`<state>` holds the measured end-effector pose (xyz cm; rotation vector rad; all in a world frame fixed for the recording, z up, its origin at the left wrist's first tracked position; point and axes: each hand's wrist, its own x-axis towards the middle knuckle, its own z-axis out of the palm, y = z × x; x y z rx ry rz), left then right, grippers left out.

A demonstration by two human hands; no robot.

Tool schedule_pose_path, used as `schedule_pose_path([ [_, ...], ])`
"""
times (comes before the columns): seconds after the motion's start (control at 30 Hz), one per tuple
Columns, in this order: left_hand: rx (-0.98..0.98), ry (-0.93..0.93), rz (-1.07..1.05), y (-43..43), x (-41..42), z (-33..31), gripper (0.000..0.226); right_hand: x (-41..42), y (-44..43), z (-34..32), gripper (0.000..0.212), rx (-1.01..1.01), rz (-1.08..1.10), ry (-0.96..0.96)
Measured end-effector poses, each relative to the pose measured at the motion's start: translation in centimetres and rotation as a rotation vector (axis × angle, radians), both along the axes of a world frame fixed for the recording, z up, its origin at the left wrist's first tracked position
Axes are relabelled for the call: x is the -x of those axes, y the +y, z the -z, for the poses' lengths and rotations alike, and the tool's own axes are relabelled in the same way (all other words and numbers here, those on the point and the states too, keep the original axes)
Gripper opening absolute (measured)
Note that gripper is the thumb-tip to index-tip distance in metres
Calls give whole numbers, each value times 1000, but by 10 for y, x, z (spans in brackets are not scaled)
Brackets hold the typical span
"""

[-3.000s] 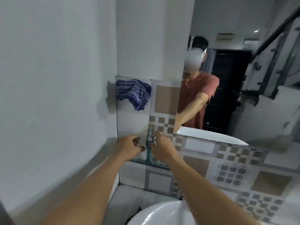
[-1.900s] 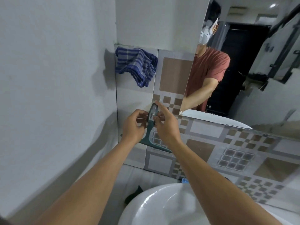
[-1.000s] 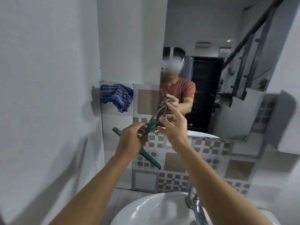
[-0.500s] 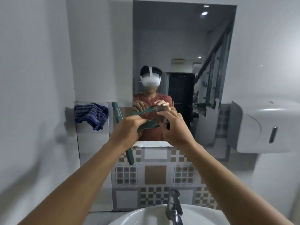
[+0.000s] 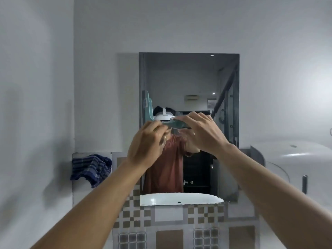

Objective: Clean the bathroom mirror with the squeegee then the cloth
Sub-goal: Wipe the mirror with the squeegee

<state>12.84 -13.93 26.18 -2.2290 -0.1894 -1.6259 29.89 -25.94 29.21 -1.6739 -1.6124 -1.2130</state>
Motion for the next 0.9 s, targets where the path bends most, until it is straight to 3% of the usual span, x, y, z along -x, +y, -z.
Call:
schedule_pose_path([
  [0.1, 41, -62, 27, 13, -10, 28, 17, -6, 7, -25, 41, -51, -7, 25],
  [0.23, 127, 34, -8, 32, -30, 65, 20, -8, 21, -55, 37, -72, 15, 48],
  [0.4, 237, 98, -253, 55, -46, 69, 79, -6, 42, -82, 34, -76, 16, -13],
  [0.5, 246, 140, -328, 67, -51, 66, 93, -7, 54, -96, 34, -70, 17, -35],
  [0.9, 197, 219, -328, 90, -56, 66, 101, -16, 81, -140, 48, -15, 145, -93],
])
